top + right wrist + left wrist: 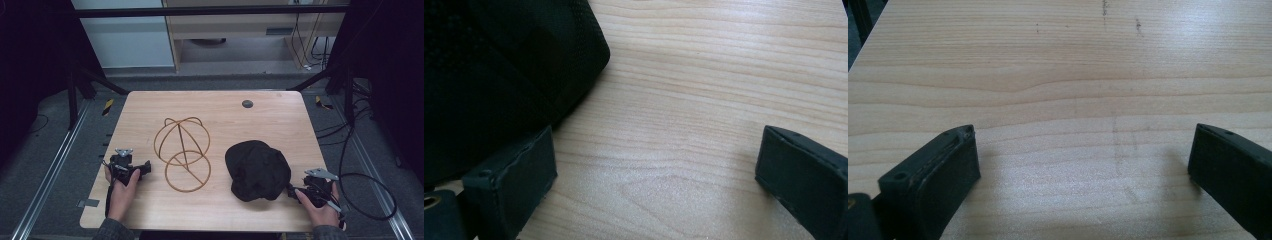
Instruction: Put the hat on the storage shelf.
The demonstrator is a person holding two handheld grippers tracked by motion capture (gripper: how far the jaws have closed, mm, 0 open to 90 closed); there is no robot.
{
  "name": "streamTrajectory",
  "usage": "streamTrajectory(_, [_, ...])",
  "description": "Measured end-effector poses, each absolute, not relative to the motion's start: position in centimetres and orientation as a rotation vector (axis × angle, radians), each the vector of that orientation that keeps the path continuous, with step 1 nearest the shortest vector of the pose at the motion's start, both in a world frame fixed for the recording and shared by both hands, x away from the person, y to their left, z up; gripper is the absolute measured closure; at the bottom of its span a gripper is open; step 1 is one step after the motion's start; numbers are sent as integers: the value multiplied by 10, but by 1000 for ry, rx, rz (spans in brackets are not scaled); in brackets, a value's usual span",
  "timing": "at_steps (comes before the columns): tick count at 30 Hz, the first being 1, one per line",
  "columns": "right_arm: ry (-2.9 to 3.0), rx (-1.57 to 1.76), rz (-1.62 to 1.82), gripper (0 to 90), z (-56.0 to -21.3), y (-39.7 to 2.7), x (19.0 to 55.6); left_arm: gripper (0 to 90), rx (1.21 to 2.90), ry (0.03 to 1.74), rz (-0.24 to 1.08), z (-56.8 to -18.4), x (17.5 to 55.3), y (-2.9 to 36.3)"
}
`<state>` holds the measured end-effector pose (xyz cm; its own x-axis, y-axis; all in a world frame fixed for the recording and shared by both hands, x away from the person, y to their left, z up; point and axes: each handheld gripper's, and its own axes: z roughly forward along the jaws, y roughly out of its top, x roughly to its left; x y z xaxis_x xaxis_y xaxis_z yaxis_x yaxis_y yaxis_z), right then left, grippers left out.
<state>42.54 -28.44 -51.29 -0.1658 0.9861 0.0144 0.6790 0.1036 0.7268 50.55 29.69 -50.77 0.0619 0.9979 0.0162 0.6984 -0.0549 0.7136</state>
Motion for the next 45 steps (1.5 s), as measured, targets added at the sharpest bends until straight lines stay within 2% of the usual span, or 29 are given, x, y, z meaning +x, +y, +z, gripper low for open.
streamTrajectory(6, [1935,1586,844,28,-513,-286,423,0,1810,1690,726,-508,505,297])
streamTrajectory(8, [1973,1587,871,69,-509,-287,421,0,1811,1689,726,-508,505,297])
streamTrajectory(11, [2005,1546,883,71,-500,-286,413,0,1812,1688,725,-508,505,297])
streamTrajectory(21, [2099,1467,916,77,-431,-279,386,0,1811,1688,726,-508,505,296])
streamTrajectory(26, [2180,1395,957,66,-395,-249,388,0,1812,1687,725,-508,505,296])
streamTrajectory(36, [2254,1355,910,64,-390,-195,423,0,1815,1686,724,-508,505,295])
streamTrajectory(45, [2287,1410,817,77,-403,-183,449,0,1816,1684,723,-508,505,295])
